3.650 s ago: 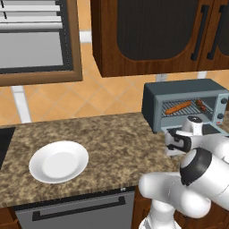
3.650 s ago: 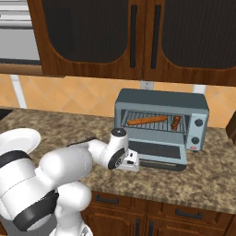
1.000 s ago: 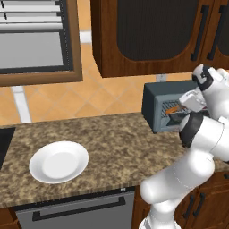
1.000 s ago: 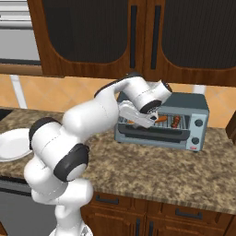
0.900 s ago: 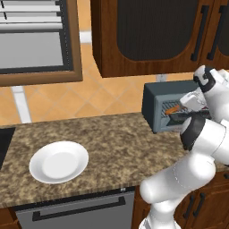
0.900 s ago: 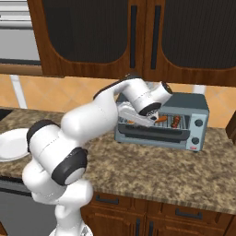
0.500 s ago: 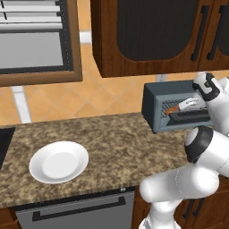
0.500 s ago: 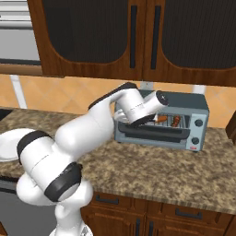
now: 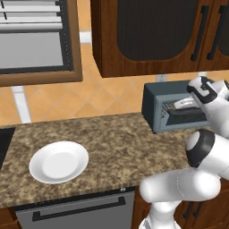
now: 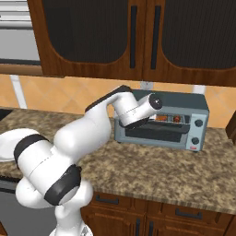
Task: Pick up the kebab skewer and baguette bread, and place them inside the toaster oven. Close the toaster oven door and start by setting the timer.
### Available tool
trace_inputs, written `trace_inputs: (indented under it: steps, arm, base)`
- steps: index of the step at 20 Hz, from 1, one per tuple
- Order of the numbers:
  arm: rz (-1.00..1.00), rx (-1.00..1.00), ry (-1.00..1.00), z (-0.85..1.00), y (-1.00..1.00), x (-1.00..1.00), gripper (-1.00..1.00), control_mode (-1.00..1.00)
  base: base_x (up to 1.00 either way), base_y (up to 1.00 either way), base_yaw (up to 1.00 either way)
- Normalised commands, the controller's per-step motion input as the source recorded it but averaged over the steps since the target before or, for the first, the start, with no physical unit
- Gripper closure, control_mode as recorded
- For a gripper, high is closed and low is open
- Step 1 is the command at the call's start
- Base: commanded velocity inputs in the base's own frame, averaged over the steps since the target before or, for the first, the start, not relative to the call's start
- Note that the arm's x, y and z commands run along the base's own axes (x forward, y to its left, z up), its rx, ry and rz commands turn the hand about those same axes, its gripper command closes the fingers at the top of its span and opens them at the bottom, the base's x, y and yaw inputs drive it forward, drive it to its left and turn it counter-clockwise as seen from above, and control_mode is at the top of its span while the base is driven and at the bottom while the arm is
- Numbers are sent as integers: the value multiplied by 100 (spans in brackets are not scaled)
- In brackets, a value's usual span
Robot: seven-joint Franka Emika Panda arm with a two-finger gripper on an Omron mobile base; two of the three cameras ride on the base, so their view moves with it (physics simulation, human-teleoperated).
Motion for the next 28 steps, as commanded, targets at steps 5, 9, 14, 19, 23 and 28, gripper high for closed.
trace_inputs:
  steps: [5,9,14,19,23,28]
  arm:
    - [-9,0,0,-55,10,47,-100,-100]
    - [-10,0,0,-64,15,43,-100,-100]
    - [-14,0,-15,-84,21,15,-100,-100]
    - [-15,0,-19,-84,16,10,-100,-100]
    - [-10,5,-4,13,3,-3,-100,-100]
    - [-7,9,0,55,-5,-19,-100,-100]
  base:
    - [0,0,0]
    - [0,0,0]
    - [0,0,0]
    - [0,0,0]
    - [0,0,0]
    - [0,0,0]
